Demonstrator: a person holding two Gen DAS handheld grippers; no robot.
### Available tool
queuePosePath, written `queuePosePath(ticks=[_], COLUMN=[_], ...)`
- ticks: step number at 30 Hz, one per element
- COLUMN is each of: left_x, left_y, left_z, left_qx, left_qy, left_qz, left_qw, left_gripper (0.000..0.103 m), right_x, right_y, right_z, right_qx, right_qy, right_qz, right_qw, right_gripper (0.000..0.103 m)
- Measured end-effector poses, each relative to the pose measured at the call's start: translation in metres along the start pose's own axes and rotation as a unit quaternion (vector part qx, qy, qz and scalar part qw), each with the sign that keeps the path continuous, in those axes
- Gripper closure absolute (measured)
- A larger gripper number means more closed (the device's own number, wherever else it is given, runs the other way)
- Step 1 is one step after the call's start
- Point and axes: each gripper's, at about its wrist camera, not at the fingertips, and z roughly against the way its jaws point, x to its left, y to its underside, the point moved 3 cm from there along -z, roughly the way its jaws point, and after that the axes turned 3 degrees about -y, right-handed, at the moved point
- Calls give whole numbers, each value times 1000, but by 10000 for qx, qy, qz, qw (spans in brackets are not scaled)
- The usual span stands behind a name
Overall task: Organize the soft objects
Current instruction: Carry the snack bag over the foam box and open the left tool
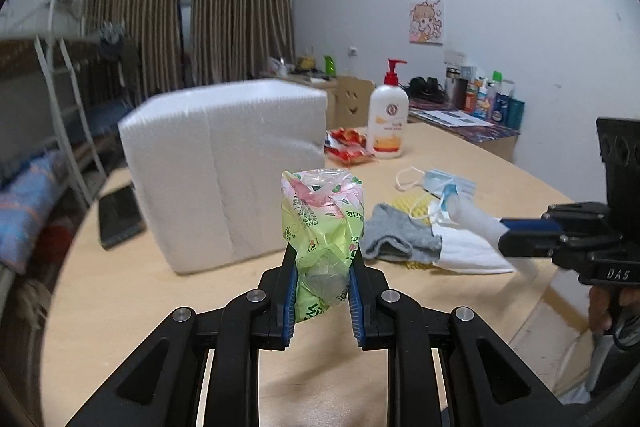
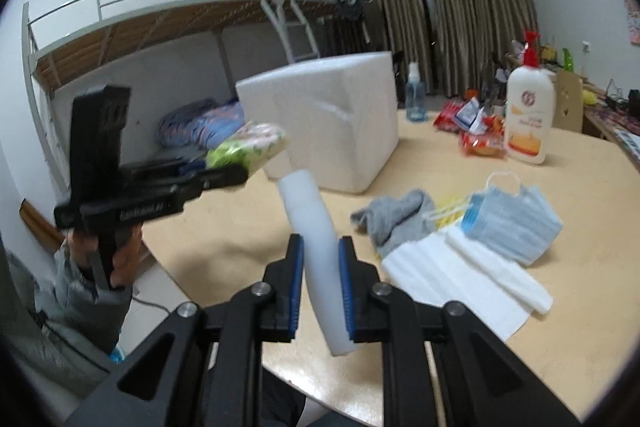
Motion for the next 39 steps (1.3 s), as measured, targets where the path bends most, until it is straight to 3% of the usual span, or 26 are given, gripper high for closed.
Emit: queuePosePath(ticks=[7,15,24,39], left_x=[-3,-5,0,32], left_y=[-12,-23,-42,-78], left_z=[17,32,46,48], left_qx=[-287,-420,-612,-581], left_qy=[-575,-923,-1011,-1084], left_qz=[149,305,430,728], left_qw=[9978,9944,9921,9897], left_gripper=[80,80,80,80], right_x=[5,11,26,39], right_y=[-12,-27,-52,-102], right_z=[12,27,26,3], right_qx=[-302,-672,-856,-804], right_qy=[150,353,210,-81], right_qz=[-11,-10,192,459], right_qw=[9994,9971,9959,9957], right_gripper=[82,82,82,82])
